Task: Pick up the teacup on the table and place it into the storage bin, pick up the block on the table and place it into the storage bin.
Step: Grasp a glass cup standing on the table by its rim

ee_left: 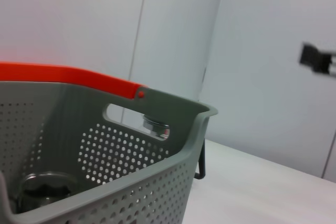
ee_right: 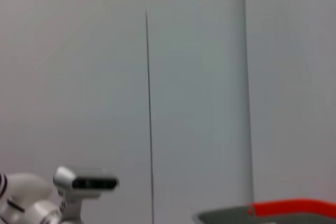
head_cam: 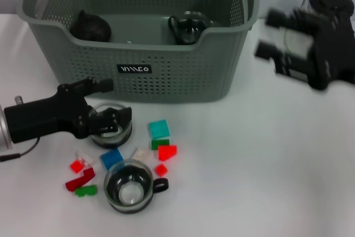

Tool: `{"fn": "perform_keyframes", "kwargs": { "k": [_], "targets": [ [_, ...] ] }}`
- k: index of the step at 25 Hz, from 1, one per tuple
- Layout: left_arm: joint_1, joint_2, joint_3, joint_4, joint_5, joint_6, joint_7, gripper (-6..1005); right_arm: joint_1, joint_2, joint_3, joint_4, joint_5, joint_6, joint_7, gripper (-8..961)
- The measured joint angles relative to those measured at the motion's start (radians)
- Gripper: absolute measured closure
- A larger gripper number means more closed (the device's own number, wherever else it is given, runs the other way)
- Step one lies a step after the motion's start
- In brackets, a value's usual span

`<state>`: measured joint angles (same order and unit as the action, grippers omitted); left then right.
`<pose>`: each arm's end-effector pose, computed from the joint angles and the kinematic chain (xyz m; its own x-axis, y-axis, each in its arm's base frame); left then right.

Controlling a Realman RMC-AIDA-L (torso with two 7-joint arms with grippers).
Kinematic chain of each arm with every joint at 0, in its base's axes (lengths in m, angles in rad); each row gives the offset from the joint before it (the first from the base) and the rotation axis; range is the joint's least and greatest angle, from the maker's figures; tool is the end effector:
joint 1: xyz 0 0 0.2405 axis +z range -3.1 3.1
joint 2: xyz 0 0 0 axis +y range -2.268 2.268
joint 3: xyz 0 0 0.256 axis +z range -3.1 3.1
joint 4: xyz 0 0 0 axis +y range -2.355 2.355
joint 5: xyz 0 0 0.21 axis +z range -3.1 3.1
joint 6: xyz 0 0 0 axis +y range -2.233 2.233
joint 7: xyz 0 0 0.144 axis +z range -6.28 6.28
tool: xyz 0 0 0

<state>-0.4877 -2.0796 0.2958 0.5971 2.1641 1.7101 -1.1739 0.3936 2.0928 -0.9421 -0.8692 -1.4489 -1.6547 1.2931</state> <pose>-0.2967 0.2989 0.0215 0.7377 0.2647 0.6211 0.4877 -0.8451 -0.2191 0.2050 0.3181 0.0388 0.6555 0.0060 -0.7551 -0.2589 -0.9376 -0.2321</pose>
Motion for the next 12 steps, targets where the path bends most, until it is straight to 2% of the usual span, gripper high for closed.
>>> {"fn": "perform_keyframes", "kwargs": {
  "k": [3, 7, 12],
  "targets": [
    [-0.002, 0.002, 0.005, 0.002, 0.004, 0.007, 0.0, 95, -0.03, 0.002, 0.019, 0.149, -0.006, -0.018, -0.175, 308],
    [-0.005, 0.005, 0.022, 0.009, 0.009, 0.021, -0.007, 95, -0.031, 0.002, 0.032, 0.329, -0.008, 0.057, -0.343, 309],
    [0.01, 0.006, 0.046, 0.081, 0.01, 0.083, -0.064, 94, -0.024, 0.002, 0.027, 0.405, -0.027, 0.128, -0.388, 309]
  ]
}}
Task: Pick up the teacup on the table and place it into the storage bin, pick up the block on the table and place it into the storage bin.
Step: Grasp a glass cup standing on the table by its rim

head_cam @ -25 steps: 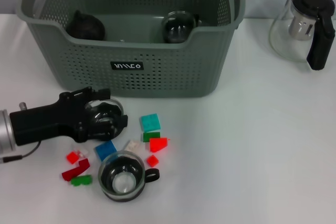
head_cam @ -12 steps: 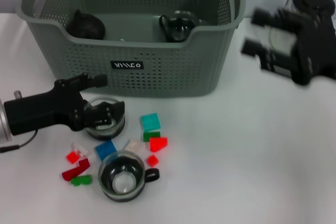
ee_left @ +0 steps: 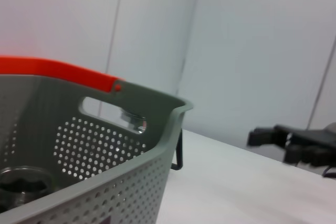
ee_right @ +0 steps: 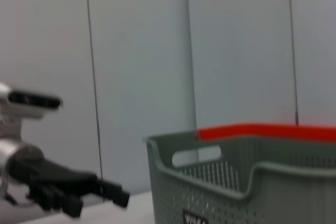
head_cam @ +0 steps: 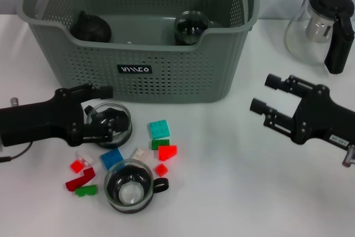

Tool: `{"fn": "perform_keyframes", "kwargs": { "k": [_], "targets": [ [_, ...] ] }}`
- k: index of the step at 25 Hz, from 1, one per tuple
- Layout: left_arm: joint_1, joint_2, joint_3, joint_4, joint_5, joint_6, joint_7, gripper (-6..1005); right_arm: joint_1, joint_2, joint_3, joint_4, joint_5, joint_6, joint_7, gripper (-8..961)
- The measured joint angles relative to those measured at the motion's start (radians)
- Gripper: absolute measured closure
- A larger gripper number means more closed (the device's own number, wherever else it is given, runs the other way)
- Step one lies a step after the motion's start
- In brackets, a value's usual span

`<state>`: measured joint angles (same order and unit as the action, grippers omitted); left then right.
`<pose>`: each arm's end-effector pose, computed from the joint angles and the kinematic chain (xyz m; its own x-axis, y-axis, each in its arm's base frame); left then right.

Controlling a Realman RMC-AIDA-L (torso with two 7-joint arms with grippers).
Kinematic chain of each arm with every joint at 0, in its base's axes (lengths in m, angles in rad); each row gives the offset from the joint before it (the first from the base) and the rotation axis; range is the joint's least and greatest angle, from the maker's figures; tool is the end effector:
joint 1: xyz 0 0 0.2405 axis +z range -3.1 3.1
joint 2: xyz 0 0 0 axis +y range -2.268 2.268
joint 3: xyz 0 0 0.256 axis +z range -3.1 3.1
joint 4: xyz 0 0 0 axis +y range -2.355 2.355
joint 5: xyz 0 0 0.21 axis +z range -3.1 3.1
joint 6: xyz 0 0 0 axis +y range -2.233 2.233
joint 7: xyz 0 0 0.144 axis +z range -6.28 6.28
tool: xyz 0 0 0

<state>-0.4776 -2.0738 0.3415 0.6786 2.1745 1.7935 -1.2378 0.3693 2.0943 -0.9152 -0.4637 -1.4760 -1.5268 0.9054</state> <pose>-0.2918 0.2925 0.0333 0.7590 0.2783 0.5886 0.4523 -0.8757 -0.1692 0.2735 0.2921 -0.0220 0.7022 -0.0600 -0.7094 -0.3999 -0.8576 -0.3233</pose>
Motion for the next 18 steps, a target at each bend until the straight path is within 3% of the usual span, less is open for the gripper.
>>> {"fn": "perform_keyframes", "kwargs": {
  "k": [5, 10, 11, 18],
  "targets": [
    [0.004, -0.001, 0.078, 0.151, 0.003, 0.083, -0.138, 94, 0.001, 0.0, 0.004, 0.009, -0.056, 0.006, -0.001, 309],
    [-0.036, -0.014, 0.304, 0.408, 0.065, 0.078, -0.378, 95, 0.0, -0.002, 0.005, 0.011, -0.104, 0.032, 0.003, 310],
    [-0.036, -0.014, 0.304, 0.408, 0.065, 0.078, -0.378, 95, 0.0, -0.002, 0.005, 0.011, -0.104, 0.032, 0.003, 310],
    [-0.139, -0.03, 0.541, 0.594, 0.236, 0.01, -0.649, 94, 0.0, -0.001, 0.004, 0.012, -0.11, 0.041, 0.003, 310]
  ]
}}
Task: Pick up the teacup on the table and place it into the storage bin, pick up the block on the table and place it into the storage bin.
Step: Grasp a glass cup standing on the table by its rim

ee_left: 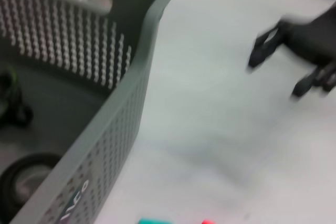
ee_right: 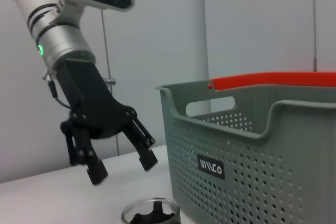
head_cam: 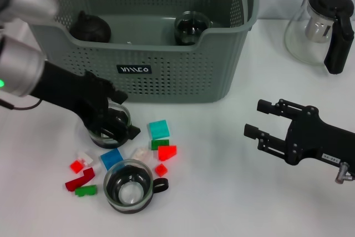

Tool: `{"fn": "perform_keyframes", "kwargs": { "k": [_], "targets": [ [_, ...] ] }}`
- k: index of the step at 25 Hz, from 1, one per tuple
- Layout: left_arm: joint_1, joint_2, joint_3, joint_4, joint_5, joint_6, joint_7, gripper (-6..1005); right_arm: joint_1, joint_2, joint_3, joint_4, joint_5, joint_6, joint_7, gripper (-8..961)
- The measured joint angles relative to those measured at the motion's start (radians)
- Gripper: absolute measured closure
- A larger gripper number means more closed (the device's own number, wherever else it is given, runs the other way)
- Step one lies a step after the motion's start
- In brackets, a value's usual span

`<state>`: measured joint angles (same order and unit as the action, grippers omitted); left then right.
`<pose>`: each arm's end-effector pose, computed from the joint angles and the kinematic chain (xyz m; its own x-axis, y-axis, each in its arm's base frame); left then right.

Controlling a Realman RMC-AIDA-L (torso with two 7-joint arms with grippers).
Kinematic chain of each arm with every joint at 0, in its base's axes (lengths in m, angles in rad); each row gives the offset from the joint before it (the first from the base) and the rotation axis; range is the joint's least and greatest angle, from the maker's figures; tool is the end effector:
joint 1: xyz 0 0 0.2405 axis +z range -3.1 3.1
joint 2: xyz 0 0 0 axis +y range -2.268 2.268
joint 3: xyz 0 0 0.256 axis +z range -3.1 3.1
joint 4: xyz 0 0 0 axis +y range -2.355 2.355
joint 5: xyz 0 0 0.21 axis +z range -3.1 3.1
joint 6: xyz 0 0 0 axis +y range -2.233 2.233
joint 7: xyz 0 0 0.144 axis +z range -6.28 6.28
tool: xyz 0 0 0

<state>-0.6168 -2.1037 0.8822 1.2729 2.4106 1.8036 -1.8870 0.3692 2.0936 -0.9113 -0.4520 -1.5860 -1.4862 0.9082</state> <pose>-0.1967 0.3433 0.0469 0.9316 0.3632 -0.0137 0.3563 -0.9201 -0.1629 0.2846 0.2850 -0.0354 0.7611 -0.1210 -0.6372 -0.3874 -0.8727 -0.2971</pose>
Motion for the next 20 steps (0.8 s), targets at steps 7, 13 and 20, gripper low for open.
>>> {"fn": "perform_keyframes", "kwargs": {
  "k": [7, 13, 20],
  "targets": [
    [-0.053, -0.049, 0.218, 0.085, 0.256, -0.09, -0.103, 95, 0.003, 0.002, 0.003, 0.001, 0.003, -0.001, 0.0, 309],
    [-0.048, -0.066, 0.338, 0.093, 0.359, -0.156, -0.141, 95, 0.011, 0.002, 0.003, 0.001, 0.004, 0.0, 0.022, 308],
    [-0.041, -0.065, 0.395, 0.062, 0.386, -0.214, -0.158, 141, 0.011, 0.002, 0.003, 0.003, 0.003, 0.0, 0.027, 308]
  ]
}}
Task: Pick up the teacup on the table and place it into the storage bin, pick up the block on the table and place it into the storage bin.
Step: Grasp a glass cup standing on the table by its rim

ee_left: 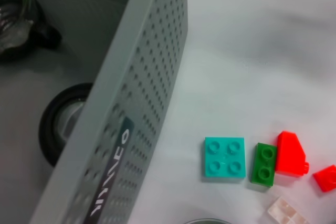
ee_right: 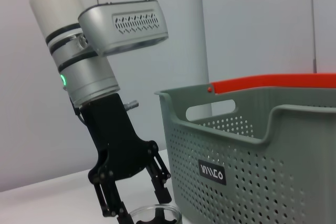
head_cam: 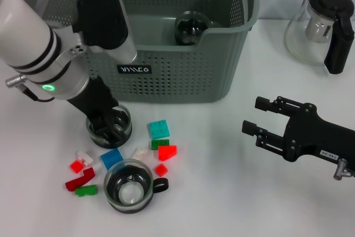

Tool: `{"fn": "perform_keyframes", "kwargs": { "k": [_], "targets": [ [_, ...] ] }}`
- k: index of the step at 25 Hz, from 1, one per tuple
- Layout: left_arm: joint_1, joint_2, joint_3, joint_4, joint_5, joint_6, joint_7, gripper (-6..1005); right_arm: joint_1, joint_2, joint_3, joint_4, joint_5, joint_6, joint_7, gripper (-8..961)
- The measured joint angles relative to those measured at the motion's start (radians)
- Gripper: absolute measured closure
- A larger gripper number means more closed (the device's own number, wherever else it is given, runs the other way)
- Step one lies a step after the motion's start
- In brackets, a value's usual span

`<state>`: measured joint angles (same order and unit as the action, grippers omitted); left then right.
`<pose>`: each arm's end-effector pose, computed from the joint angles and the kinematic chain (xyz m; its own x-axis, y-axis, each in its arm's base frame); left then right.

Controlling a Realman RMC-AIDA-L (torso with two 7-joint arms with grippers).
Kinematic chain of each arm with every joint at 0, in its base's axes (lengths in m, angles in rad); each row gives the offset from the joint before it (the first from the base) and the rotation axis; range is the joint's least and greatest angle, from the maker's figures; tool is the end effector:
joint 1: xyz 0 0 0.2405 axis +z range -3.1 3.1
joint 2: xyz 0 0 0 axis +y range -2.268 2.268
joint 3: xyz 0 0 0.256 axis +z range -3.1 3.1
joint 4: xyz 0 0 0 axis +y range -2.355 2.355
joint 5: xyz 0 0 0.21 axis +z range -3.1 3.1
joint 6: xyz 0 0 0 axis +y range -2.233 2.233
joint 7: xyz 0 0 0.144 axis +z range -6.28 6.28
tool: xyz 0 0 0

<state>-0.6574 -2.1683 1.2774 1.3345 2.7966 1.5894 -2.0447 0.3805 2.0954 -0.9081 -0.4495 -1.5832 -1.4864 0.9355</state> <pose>-0.1787 0.3611 -0.0029 0.8568 0.2650 -0.4424 0.1236 -0.9384 -0.3226 0.2811 0.2881 -0.0357 0.7476 -0.1376 -0.6497 -0.4031 -0.8715 -0.2793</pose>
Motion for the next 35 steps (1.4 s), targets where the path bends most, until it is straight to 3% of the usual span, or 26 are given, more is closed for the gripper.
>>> {"fn": "perform_keyframes", "kwargs": {
  "k": [6, 16, 22, 27, 35],
  "targets": [
    [-0.002, -0.001, 0.044, -0.056, 0.023, -0.052, -0.006, 296, -0.002, -0.004, 0.001, 0.0, -0.001, 0.001, 0.018, 307],
    [0.001, -0.004, 0.093, -0.091, 0.028, -0.109, -0.029, 337, -0.004, -0.004, 0.002, 0.0, -0.002, 0.007, 0.02, 309],
    [-0.003, -0.004, 0.109, -0.115, 0.028, -0.119, -0.036, 428, -0.007, -0.003, 0.002, 0.0, -0.002, 0.007, 0.02, 308],
    [0.0, -0.003, 0.123, -0.118, 0.036, -0.128, -0.046, 598, -0.008, -0.003, 0.001, 0.0, -0.001, 0.01, 0.02, 308],
    [0.0, -0.002, 0.123, -0.145, 0.053, -0.154, -0.073, 592, -0.009, -0.004, 0.002, 0.009, -0.001, 0.011, 0.02, 309]
  ]
}}
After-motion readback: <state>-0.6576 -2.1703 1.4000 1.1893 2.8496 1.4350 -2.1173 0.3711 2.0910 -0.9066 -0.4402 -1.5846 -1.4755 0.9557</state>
